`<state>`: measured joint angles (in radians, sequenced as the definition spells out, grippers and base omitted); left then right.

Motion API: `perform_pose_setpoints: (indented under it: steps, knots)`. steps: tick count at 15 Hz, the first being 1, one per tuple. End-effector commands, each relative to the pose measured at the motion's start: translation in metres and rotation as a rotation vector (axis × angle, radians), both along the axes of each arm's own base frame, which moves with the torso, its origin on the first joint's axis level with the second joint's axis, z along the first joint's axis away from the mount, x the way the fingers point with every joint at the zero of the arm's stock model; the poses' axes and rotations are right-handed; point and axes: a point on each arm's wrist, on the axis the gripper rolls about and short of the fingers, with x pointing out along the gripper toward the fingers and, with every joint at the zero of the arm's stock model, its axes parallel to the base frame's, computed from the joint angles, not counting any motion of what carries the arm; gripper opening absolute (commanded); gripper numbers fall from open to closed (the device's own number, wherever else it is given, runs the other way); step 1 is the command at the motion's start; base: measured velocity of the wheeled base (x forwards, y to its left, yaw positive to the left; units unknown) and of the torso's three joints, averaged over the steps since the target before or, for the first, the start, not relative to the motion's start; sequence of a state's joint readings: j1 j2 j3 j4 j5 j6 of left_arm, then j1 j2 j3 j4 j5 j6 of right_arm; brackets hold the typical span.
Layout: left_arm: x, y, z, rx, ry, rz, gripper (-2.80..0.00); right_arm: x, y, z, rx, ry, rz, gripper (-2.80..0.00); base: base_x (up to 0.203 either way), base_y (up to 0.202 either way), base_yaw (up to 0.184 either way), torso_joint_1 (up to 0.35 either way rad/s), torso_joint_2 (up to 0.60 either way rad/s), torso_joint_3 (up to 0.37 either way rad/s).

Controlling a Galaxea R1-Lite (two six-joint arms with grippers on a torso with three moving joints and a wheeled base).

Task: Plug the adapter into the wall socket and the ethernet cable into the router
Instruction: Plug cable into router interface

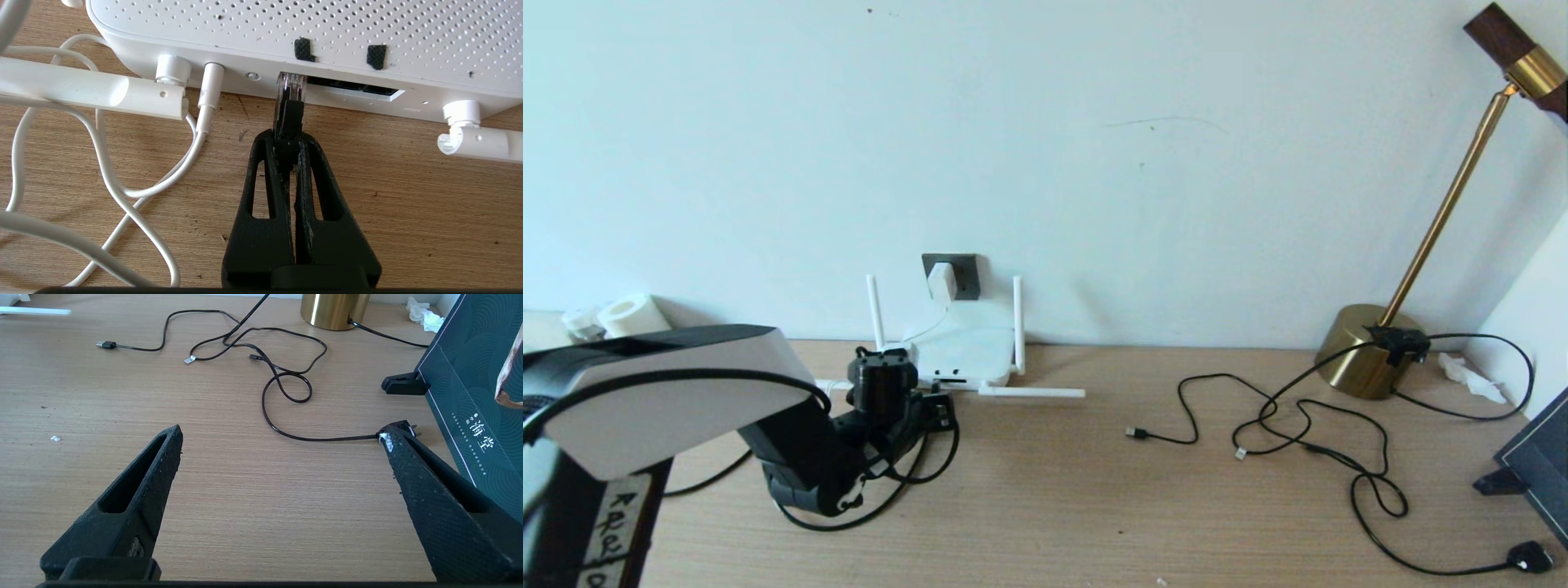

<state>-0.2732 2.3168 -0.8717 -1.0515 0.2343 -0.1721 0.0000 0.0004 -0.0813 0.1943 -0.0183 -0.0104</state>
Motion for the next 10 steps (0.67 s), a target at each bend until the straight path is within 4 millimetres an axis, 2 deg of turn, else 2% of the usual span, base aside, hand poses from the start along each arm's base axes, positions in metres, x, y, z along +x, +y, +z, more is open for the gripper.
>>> perform_pose_setpoints:
  steps: [1,10]
  knots:
    - [0.0002,0.0001,0.0027,-0.004,-0.013,0.002,-2.8,0.0,0.0,-0.0001,0.0,0.0,0.0,0.0,0.0,0.0,0.0,0.0,0.0,0.0]
    - [-0.0014,-0.0001,0.0051,-0.003,-0.016,0.002,-2.8,0.0,0.0,-0.0001,0.0,0.0,0.0,0.0,0.0,0.0,0.0,0.0,0.0,0.0]
